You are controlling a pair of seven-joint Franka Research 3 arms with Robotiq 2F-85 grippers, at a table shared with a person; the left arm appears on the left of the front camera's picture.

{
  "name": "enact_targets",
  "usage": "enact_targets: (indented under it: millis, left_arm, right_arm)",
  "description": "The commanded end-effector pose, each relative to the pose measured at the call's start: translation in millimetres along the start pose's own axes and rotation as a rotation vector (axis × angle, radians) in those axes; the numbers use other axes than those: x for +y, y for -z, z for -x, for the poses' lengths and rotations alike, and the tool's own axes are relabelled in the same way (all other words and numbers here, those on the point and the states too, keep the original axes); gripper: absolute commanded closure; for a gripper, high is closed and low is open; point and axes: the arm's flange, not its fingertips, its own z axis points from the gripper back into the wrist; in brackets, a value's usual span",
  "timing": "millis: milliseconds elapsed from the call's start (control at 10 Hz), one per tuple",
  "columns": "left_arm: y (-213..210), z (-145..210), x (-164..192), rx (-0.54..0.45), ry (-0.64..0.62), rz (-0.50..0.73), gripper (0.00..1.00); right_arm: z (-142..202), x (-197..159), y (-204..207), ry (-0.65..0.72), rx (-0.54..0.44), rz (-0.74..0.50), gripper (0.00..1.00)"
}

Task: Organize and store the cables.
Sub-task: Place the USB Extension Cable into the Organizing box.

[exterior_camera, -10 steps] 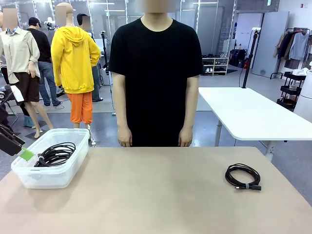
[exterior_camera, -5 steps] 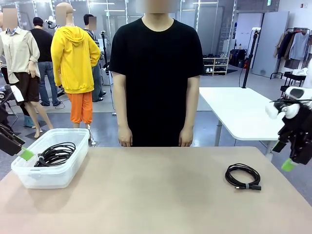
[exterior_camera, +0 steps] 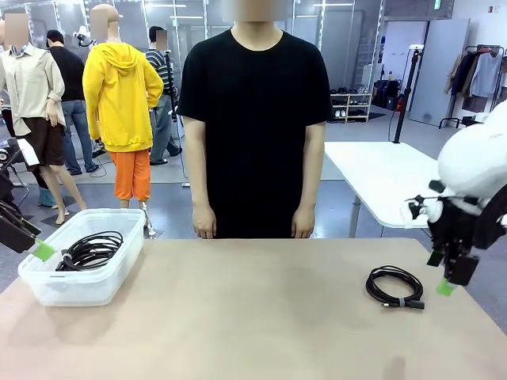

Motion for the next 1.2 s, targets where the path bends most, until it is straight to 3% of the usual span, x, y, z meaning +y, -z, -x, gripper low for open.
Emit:
enact_targets:
  millis: [0, 500, 1100]
  left_arm:
    - [-1, -1, -1, 0.006, -0.016, -0.009, 0.00]
    - [-1, -1, -1, 0.006, -0.016, -0.009, 0.00]
    - [-1, -1, -1, 0.006, -0.016, -0.009, 0.00]
  right_arm:
    - [-10, -9, 40, 0.006, 0.053, 0.037, 0.00]
    - [-10, -23, 91, -0.121, 0.052, 0.060, 0.00]
    - [-11, -37, 111, -0.098, 0.012, 0.071, 0.00]
